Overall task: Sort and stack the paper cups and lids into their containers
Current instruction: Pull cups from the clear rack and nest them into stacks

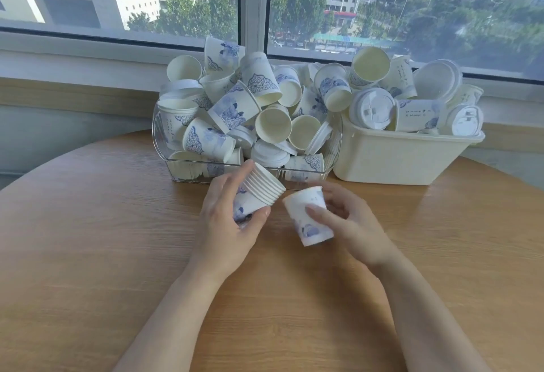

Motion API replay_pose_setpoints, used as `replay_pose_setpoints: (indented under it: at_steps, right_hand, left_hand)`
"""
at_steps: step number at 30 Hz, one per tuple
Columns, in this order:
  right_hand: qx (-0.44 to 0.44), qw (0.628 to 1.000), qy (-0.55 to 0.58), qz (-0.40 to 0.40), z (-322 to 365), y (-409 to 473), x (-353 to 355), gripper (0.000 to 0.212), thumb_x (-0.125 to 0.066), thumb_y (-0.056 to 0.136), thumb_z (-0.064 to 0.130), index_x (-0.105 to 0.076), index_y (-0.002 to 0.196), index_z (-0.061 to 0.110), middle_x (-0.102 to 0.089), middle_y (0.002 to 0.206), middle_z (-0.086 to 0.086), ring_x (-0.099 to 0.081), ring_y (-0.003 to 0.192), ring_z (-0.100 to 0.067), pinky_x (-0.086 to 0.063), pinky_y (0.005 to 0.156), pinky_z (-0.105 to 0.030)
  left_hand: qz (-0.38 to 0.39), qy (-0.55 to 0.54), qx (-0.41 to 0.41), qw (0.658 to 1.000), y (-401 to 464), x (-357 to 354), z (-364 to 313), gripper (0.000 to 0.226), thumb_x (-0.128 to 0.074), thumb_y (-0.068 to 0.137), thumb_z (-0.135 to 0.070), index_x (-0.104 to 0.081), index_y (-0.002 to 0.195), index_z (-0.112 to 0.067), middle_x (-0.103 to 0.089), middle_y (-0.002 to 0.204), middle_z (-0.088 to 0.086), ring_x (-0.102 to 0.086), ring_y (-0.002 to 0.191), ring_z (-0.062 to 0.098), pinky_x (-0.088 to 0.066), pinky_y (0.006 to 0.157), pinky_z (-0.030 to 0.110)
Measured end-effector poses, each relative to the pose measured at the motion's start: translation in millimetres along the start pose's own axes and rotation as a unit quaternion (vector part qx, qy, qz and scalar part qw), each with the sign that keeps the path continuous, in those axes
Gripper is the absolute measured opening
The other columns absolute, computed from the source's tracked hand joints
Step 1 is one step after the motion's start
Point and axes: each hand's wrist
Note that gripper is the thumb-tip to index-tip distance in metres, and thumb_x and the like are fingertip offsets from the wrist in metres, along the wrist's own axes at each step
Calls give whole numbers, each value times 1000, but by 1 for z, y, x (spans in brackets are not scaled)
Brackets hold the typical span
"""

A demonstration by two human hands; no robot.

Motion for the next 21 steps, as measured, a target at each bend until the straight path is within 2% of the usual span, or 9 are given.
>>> replay_pose_setpoints:
  at_steps: [3, 5, 8, 13, 16, 18, 21]
  right_hand:
    - [9, 986, 90, -141, -1, 1, 7, 58, -79, 80, 38, -62, 135, 31, -74, 121, 3, -72, 108, -15, -56, 90, -35]
    - [10, 976, 134, -173, -2, 1, 6, 65, -84, 82, 35, -58, 141, 29, -70, 130, 4, -70, 115, -14, -55, 102, -42]
    - [27, 975, 167, -147, 3, -1, -2, 63, -80, 88, 28, -56, 145, 22, -71, 131, 2, -68, 121, -17, -51, 109, -46]
    - [51, 978, 165, -117, 5, -2, -19, 61, -76, 89, 16, -54, 146, 14, -71, 132, 1, -67, 123, -16, -54, 104, -35]
    - [48, 984, 142, -93, 4, -2, -24, 61, -76, 89, 18, -54, 146, 15, -70, 133, 1, -66, 125, -18, -53, 104, -35]
    - [49, 989, 116, -75, 3, -2, -27, 62, -76, 90, 21, -53, 147, 16, -70, 133, 6, -65, 125, -13, -53, 104, -31]
    - [48, 993, 87, -61, 1, -1, -31, 61, -66, 98, 40, -49, 152, 18, -62, 144, 11, -56, 135, -6, -46, 115, -37]
  left_hand:
    - [12, -20, 21, 1000, -2, -1, -3, 83, -85, 83, -19, -44, 153, -35, -52, 132, -13, -50, 128, 6, -36, 106, 13]
    - [21, -25, 19, 999, -3, -2, -4, 83, -85, 84, -21, -42, 153, -38, -52, 133, -15, -51, 129, 8, -39, 106, 17]
    - [36, -28, 4, 999, -4, -3, -8, 86, -86, 83, -21, -40, 153, -40, -53, 135, -18, -54, 129, 8, -42, 107, 21]
    - [67, -24, -22, 997, -6, -6, -13, 88, -85, 83, -22, -37, 156, -39, -52, 135, -23, -54, 128, 3, -42, 107, 19]
    - [72, -10, -38, 997, -7, -6, -15, 88, -86, 83, -23, -38, 156, -37, -53, 132, -21, -55, 124, 1, -39, 105, 11]
    - [72, -7, -38, 997, -7, -6, -16, 89, -87, 82, -22, -38, 155, -37, -53, 132, -19, -55, 122, 3, -38, 103, 10]
    - [69, -10, -38, 997, -7, -6, -15, 89, -86, 82, -20, -38, 156, -35, -53, 133, -19, -55, 123, 4, -40, 104, 12]
Point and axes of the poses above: each hand's wrist, its own y-axis towards the middle knuckle, its own x-axis out of the back of the hand, z = x × y
